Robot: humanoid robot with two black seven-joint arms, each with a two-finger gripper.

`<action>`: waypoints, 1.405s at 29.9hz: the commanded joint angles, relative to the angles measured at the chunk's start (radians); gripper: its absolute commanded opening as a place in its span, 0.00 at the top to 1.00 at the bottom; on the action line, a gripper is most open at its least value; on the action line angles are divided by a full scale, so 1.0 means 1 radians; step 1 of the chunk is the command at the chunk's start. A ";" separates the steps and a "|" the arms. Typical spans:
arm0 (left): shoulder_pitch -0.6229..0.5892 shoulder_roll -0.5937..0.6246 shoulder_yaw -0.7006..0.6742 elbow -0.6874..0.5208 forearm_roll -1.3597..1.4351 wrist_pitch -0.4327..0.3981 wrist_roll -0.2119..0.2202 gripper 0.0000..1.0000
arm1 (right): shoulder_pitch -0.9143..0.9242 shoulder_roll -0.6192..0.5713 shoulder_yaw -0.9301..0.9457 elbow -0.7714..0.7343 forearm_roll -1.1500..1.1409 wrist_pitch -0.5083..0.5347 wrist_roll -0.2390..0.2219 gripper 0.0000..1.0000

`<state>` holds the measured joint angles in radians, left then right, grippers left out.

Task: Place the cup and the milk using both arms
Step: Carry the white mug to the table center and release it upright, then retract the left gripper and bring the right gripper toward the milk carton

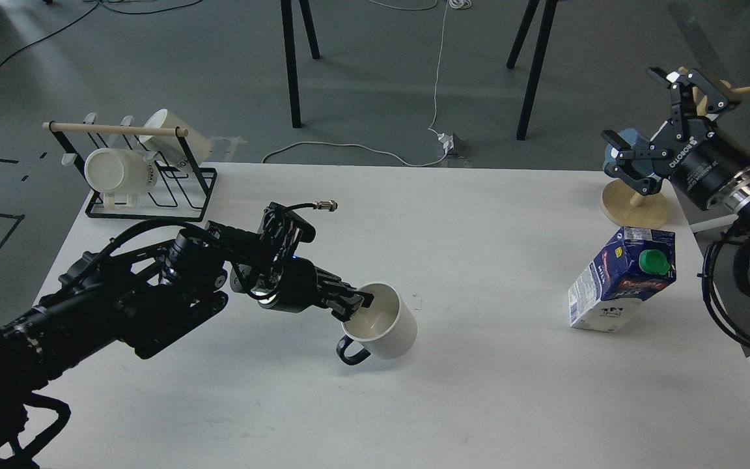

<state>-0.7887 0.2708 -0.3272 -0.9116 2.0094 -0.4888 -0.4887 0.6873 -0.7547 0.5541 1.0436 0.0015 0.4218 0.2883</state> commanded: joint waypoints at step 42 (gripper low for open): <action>0.120 0.355 -0.093 0.174 -1.502 0.000 0.000 0.01 | -0.284 -0.488 0.149 0.194 0.694 0.067 0.132 0.01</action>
<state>-0.6705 0.6080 -0.4241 -0.7355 0.4946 -0.4889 -0.4885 0.4860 -1.2295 0.7116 1.2562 0.7240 0.4888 0.3303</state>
